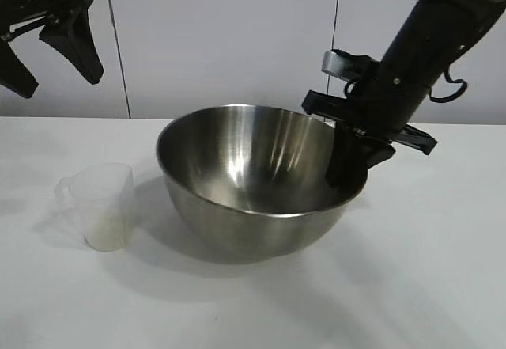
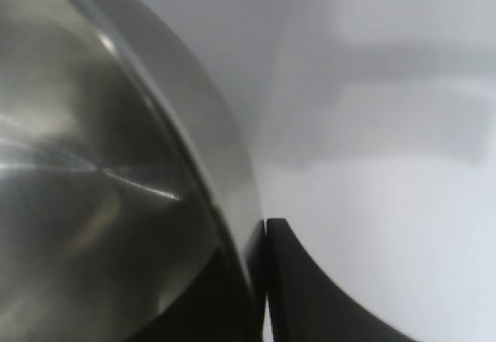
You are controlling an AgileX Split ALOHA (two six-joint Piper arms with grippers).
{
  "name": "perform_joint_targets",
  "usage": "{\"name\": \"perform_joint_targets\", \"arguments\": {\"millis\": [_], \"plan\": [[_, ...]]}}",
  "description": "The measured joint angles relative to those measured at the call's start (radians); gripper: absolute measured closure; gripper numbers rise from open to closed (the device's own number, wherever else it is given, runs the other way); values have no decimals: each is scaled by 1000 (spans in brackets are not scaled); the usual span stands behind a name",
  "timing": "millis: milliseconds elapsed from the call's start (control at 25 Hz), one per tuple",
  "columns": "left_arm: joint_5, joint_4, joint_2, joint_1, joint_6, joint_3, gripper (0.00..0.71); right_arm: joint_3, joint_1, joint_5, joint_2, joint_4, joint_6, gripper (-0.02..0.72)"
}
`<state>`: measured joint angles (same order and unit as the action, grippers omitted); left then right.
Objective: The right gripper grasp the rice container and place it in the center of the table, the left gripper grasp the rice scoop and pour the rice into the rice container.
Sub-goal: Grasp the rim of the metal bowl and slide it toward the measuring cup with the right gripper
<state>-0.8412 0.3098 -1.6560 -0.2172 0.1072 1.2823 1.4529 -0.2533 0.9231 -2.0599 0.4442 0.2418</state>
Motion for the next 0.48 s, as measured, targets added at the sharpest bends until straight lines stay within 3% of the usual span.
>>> {"name": "perform_joint_targets", "arguments": {"millis": [320,400,480], "plan": [[0,0,0,0,0,0,140,1,-54,-28,-46,-59,-122,687],[0,0,0,0,0,0,140,5,-54,-28,-46,-54,-129,636],[0,0,0,0,0,0,140,5,-54,-21,-46,-54,-131,524]]}}
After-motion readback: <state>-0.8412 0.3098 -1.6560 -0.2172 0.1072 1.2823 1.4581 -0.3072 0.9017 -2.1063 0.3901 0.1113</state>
